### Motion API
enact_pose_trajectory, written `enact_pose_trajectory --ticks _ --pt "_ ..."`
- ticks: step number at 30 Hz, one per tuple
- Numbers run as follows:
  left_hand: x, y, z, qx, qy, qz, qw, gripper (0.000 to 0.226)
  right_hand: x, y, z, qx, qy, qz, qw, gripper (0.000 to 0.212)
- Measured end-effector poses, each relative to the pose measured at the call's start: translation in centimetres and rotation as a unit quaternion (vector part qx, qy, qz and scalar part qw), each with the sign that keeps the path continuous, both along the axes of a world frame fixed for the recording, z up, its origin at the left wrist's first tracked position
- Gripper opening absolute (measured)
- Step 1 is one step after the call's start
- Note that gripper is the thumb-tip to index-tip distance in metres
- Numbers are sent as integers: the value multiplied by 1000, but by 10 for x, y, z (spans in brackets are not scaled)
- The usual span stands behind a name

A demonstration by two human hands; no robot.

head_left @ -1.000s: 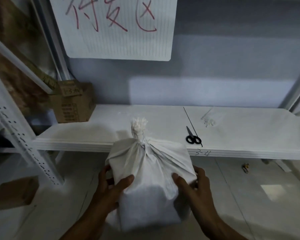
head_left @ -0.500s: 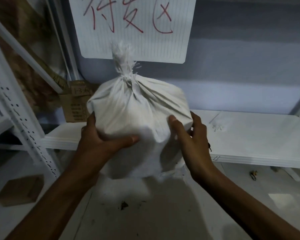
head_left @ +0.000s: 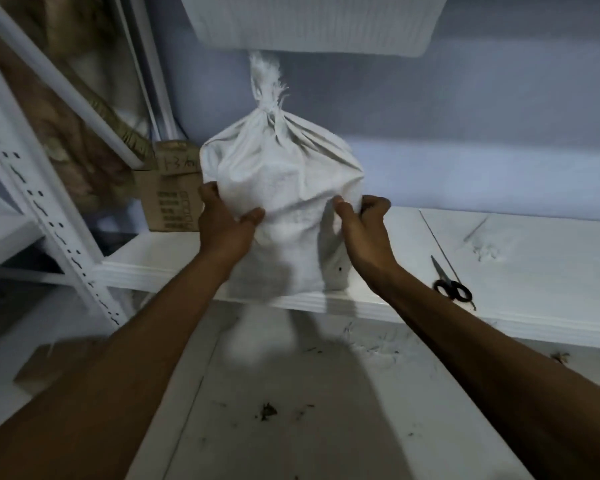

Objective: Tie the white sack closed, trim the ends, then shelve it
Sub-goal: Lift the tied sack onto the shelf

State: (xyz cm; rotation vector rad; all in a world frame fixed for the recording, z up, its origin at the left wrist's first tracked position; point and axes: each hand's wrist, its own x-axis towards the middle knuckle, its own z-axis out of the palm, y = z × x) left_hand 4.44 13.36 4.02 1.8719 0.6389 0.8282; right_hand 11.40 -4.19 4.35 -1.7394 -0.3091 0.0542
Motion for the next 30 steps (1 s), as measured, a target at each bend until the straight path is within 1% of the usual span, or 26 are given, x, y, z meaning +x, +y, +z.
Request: enact_pose_trajectory --ticks 2,4,6,8,9,11,14,17,18,22,26,30 --pt "13 20 -6 32 33 36 998 86 8 13 -15 -27 -12 5 1000 54" --pt "27 43 -15 72 63 80 992 86 20 28 -29 -79 -33 4 996 57" --pt "41 64 -26 44 78 89 992 84 33 39 -34 -123 -52 41 990 65" --pt "50 72 -38 -72 80 30 994 81 47 45 -37 -131 -24 102 986 74" --pt "53 74 -45 -136 69 -6 988 79 51 46 -40 -129 -18 121 984 74" --pt "57 73 -57 -239 50 -39 969 76 51 45 -53 -149 -20 109 983 65" --pt "51 67 -72 -323 33 6 946 63 36 41 -79 -193 21 83 977 51" --pt "40 66 -83 -398 12 28 917 64 31 30 -90 -220 29 90 971 42" --pt "36 66 -84 -406 17 32 913 61 33 25 -89 -218 30 82 972 38" --pt "19 61 -80 -398 52 37 915 38 36 4 -83 -225 60 64 970 28" --pt "3 55 -77 -366 97 42 924 33 31 -12 -77 -242 57 78 965 21" --pt "-5 50 -67 -282 123 16 951 32 25 -28 -55 -214 61 105 969 18"
